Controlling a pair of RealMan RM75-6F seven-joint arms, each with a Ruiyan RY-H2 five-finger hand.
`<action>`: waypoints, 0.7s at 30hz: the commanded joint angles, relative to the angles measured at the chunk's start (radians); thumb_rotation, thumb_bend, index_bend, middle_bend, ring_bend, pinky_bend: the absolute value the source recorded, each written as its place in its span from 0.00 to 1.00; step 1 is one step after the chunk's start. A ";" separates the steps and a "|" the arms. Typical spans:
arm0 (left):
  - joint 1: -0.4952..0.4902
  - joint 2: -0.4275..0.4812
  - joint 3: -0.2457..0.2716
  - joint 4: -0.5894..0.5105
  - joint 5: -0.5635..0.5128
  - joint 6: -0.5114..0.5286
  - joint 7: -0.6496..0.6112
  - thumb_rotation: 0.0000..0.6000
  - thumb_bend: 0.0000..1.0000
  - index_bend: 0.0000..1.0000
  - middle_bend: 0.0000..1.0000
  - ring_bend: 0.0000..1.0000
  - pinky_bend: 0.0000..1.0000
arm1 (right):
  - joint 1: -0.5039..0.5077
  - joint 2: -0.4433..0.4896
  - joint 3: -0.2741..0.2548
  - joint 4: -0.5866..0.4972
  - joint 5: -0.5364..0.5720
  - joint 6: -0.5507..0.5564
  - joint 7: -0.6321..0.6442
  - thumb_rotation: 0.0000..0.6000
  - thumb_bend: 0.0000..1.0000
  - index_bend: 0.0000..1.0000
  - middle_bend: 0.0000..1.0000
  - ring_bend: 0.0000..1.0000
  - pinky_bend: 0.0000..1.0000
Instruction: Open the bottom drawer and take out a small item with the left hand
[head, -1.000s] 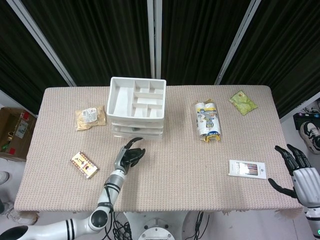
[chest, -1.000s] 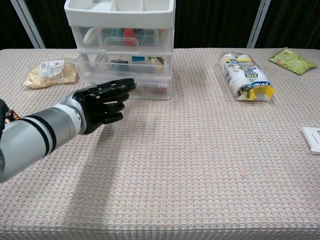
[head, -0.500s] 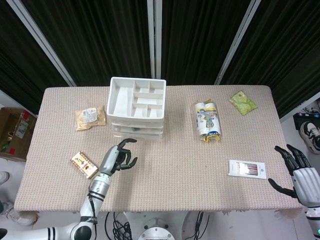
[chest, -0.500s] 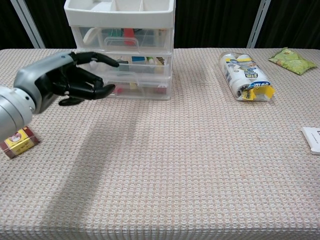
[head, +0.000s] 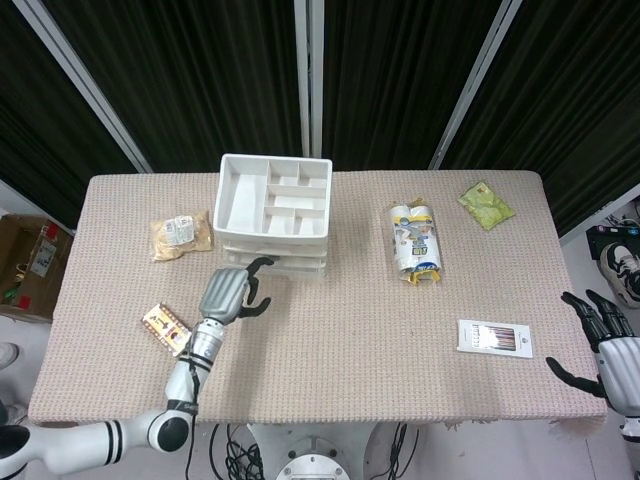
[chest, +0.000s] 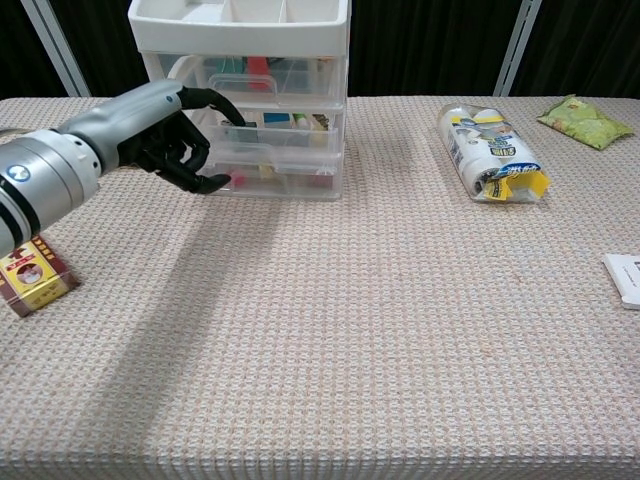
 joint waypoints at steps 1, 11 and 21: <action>-0.021 0.020 0.004 -0.018 -0.044 -0.027 0.041 1.00 0.27 0.29 0.82 0.93 1.00 | 0.000 -0.001 0.000 0.003 0.000 -0.001 0.003 1.00 0.13 0.00 0.14 0.00 0.10; -0.010 0.100 0.034 -0.161 -0.074 -0.032 0.030 1.00 0.26 0.38 0.83 0.94 1.00 | 0.004 -0.006 -0.001 0.011 -0.006 -0.004 0.010 1.00 0.13 0.00 0.15 0.00 0.10; -0.026 0.203 0.058 -0.319 -0.155 -0.083 0.031 1.00 0.24 0.38 0.82 0.93 1.00 | 0.002 -0.009 -0.002 0.016 -0.010 0.003 0.016 1.00 0.13 0.00 0.15 0.00 0.10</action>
